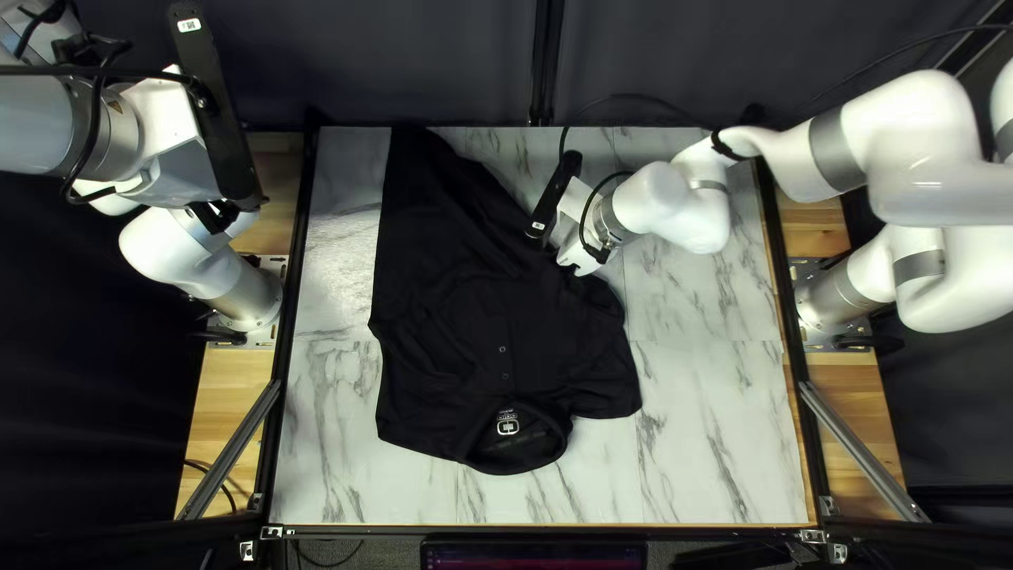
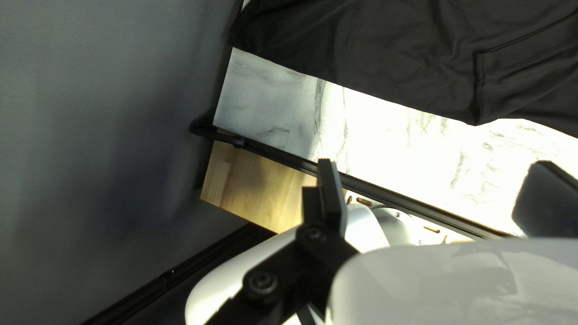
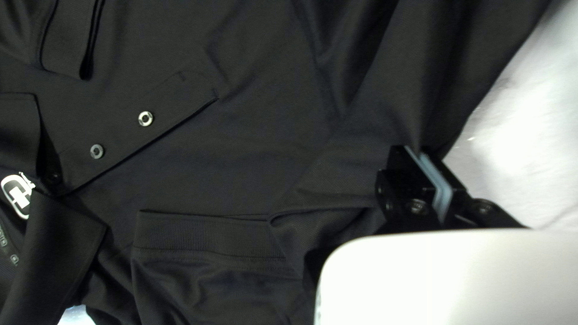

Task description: Fold t-shirt

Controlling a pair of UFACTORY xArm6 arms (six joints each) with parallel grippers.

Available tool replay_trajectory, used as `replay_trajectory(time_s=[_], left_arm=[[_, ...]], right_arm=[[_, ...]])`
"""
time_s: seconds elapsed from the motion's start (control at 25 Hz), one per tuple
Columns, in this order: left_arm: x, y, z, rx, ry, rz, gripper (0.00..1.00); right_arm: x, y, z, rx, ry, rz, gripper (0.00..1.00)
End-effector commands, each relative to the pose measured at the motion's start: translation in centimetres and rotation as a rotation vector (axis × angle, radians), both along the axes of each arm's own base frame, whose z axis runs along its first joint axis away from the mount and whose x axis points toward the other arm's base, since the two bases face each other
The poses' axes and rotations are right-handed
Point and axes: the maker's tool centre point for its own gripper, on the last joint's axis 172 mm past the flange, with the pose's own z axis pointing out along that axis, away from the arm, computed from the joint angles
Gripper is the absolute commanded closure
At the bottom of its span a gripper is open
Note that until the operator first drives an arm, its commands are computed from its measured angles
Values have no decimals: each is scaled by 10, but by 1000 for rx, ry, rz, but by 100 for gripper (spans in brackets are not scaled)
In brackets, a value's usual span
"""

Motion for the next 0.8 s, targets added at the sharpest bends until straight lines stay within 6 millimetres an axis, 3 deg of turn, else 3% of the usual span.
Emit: replay_trajectory(time_s=[0.04,0.16,0.28,0.32,0.36,0.4,0.44,0.8], left_arm=[[0,0,0,0,0,0,0],[0,0,0,0,0,0,0],[0,0,0,0,0,0,0],[0,0,0,0,0,0,0],[0,0,0,0,0,0,0],[0,0,0,0,0,0,0],[0,0,0,0,0,0,0],[0,0,0,0,0,0,0]], right_arm=[[1,-4,12,-19,5,18,100],[3,0,13,-26,11,33,100],[11,15,2,-29,23,58,100],[15,21,-4,-31,31,70,95],[18,27,-11,-32,37,80,61],[19,31,-16,-32,43,88,8],[20,34,-20,-32,47,94,2],[15,32,-15,-16,49,92,0]])
